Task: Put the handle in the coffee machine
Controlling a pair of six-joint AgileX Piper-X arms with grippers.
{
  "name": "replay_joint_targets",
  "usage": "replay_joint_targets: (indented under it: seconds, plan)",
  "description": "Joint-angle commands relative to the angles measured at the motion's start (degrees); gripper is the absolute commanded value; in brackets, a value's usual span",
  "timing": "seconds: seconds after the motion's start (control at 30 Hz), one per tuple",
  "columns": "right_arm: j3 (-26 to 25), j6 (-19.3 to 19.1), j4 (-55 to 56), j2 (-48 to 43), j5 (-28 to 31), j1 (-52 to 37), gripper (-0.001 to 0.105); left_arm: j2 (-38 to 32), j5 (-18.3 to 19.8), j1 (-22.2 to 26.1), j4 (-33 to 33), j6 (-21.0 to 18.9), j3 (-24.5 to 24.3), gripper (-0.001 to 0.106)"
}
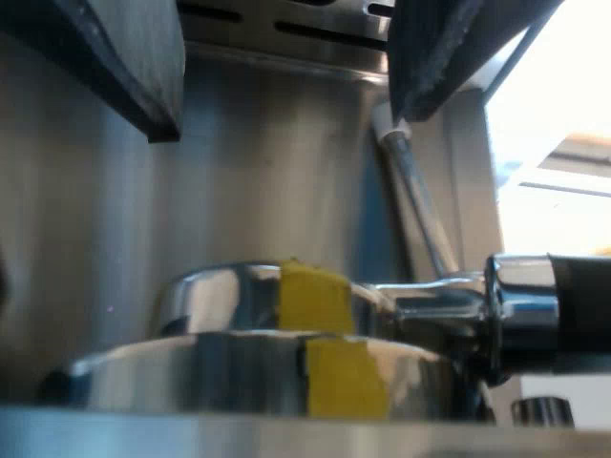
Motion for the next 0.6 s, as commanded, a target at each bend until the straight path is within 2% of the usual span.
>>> replay_joint_targets:
  seconds: [0.03,0.13,0.2,0.27,0.43,0.6]
  plan:
    - [0.01,-0.27,-0.19,0.30,-2.35,-1.45,0.049,-2.23,9.14,0.16,-0.78,0.63,-0.85,0.000]
    - [0.01,-0.27,-1.23,1.79,-2.35,-2.91,0.043,-2.23,9.14,0.16,-0.78,0.63,-0.85,0.000]
    - [0.01,-0.27,-2.88,3.65,-2.82,-3.32,0.035,-2.23,9.14,0.16,-0.78,0.63,-0.85,0.000]
    - [0.01,-0.27,-4.90,5.01,-2.98,-3.32,0.031,-2.23,9.14,0.16,-0.78,0.63,-0.85,0.000]
    - [-0.32,-0.81,-12.86,8.53,-2.99,-3.89,0.031,-2.23,9.14,0.16,-0.78,0.63,-0.85,0.000]
    - [-4.21,-4.35,-15.68,11.20,-3.18,-5.15,0.031,-2.23,9.14,0.16,-0.78,0.63,-0.85,0.000]
